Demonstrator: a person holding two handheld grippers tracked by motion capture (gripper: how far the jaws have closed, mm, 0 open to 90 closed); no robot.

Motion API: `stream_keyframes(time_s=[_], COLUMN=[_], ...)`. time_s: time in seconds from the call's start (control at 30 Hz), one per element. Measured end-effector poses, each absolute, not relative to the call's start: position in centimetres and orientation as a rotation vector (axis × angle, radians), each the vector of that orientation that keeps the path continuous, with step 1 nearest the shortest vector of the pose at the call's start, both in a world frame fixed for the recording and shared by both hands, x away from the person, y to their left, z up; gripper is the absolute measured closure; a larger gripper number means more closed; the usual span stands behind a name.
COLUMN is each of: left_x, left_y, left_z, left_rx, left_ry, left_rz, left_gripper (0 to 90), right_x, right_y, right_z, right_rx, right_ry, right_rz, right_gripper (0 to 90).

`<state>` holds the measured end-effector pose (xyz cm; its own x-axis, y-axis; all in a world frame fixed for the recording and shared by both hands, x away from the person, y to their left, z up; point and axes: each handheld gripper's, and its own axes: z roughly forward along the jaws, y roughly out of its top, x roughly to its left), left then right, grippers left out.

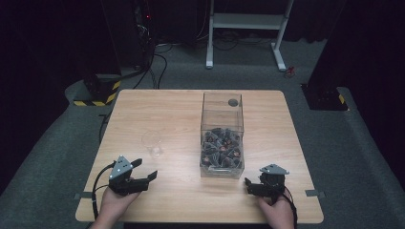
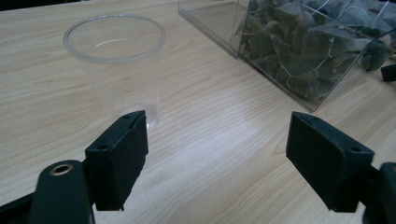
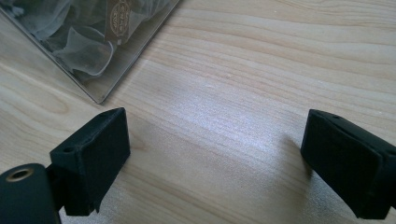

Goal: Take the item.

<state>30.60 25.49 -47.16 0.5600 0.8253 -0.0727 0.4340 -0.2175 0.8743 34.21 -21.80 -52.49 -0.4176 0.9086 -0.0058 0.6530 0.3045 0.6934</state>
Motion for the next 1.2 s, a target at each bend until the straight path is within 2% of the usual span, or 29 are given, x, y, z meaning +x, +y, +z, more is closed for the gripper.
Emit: stream_keyframes(time_s=[0.3, 1.2], left_x=[31.0, 32.5], left_y=[24.9, 21.8], left_z=[-46.3, -44.6], left_rx=[1.829, 1.834], left_ry=[1.009, 0.935], left_rz=[0.515, 0.486], left_gripper=[24.3, 25.3], right_x=[34.2, 34.2], right_y=[-21.8, -21.8], right_z=[-52.5, -52.5], right_rx=[1.387, 1.375], right_ry=[2.188, 2.195], right_rz=[0.874, 0.876], right_gripper=[8.0, 8.0])
